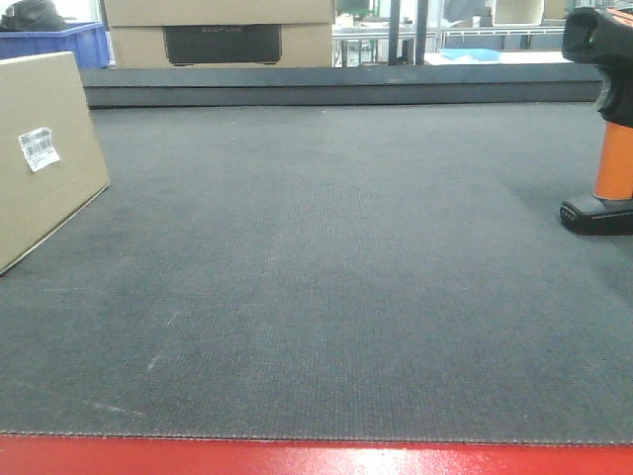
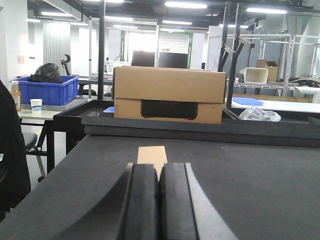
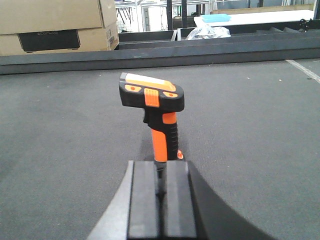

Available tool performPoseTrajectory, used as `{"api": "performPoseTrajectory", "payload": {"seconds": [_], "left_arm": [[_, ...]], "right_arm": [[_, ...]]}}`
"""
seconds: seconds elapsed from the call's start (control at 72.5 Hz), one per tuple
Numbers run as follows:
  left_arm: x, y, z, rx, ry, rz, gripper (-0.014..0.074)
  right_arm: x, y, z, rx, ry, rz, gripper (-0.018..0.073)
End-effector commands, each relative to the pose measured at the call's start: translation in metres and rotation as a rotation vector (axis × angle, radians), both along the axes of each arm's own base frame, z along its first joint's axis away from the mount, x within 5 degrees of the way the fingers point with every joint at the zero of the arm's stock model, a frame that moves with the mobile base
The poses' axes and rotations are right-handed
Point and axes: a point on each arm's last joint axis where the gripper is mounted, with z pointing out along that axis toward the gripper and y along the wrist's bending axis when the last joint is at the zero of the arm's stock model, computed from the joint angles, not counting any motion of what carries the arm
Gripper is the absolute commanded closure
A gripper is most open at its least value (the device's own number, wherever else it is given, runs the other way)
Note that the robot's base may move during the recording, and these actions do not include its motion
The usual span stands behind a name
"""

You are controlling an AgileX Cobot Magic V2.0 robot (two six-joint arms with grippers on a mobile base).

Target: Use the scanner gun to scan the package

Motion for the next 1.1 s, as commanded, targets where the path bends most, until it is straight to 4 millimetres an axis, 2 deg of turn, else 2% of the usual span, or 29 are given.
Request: {"api": "performPoseTrajectory", "payload": {"seconds": [0.0,0.11,0.124,0.262,0.524,0.593,1.09], "left_arm": [[-0.001,0.0,0.001,-0.009,-0.016,-0.003,0.0707],[-0.001,0.0,0.001,-0.009,-0.016,-0.003,0.0707],[-0.001,0.0,0.001,-0.009,-0.016,-0.003,0.0707],[-0.001,0.0,0.001,-0.009,-0.016,-0.003,0.0707],[-0.001,0.0,0.001,-0.009,-0.016,-0.003,0.0707],[-0.001,0.0,0.001,-0.009,-0.016,-0.003,0.0707],[-0.001,0.0,0.001,-0.009,-0.016,-0.003,0.0707]], "right_arm": [[0.001,-0.001,-0.002,-0.021,-0.015,-0.009,0.0728],[0.009,-0.001,-0.025,-0.01,0.058,-0.005,0.0728],[0.012,-0.001,-0.019,-0.014,-0.027,-0.007,0.0728],[0.024,-0.002,-0.04,-0.123,-0.107,-0.001,0.0728],[0.035,-0.003,-0.076,-0.074,-0.168,-0.014,0.0728],[0.034,-0.004,-0.071,-0.077,-0.219,-0.021,0.0728],[0.035,-0.003,-0.077,-0.073,-0.155,-0.012,0.0728]]}}
